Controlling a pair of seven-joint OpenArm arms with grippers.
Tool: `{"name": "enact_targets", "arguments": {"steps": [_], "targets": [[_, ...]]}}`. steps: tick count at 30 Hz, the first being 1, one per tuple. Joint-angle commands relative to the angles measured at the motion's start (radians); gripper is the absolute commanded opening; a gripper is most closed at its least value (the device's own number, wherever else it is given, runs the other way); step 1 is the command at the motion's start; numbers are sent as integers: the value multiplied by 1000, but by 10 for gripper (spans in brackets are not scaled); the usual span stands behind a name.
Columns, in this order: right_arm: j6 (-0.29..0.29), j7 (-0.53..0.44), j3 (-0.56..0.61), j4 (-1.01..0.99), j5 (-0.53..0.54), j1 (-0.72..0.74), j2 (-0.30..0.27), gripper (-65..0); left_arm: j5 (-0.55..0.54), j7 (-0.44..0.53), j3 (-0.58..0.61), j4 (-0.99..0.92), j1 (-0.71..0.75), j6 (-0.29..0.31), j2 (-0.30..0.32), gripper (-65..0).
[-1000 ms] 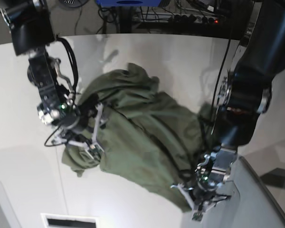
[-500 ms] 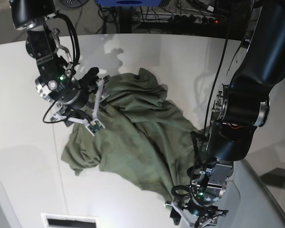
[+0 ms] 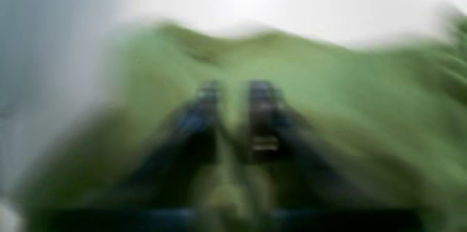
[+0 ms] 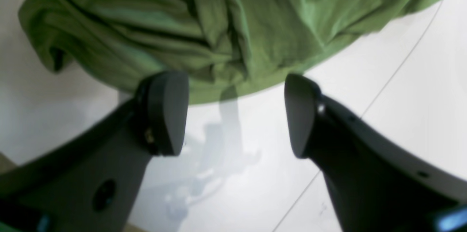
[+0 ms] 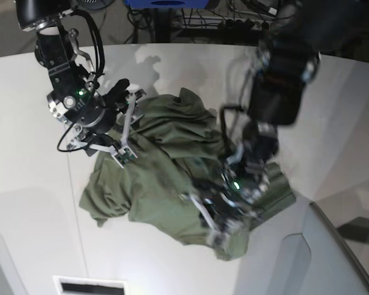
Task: Layout the t-shirt on the table in an organized manner, then fold the t-shirt properly
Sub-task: 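Drag the shirt with the left gripper while the right gripper holds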
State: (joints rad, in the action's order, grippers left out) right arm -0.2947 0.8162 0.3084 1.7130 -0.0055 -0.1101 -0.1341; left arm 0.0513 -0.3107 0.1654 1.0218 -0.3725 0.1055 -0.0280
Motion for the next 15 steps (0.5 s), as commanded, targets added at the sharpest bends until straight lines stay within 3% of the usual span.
{"name": "enact_targets", "arguments": {"steps": [1,4,5,8,15], "targets": [[4,-13,-5,17,0,13,-3,-359,-5,28,-5,84,-9,-7,-13,-650],[4,-13,-33,17,0,8,-3,-600,-1,-11,33,187,105,-2,-43,-650],[4,-13,-62,17,0,6,3,-650,-5,-17,73,203,134,-2,-42,-650],[4,-13,-127,17,0,5,4,-614,-8,-14,171,214,197,-2,-42,-650],[4,-13,-297,17,0,5,4,-648,-1,-14,293,194,292,-2,-40,-650]]}}
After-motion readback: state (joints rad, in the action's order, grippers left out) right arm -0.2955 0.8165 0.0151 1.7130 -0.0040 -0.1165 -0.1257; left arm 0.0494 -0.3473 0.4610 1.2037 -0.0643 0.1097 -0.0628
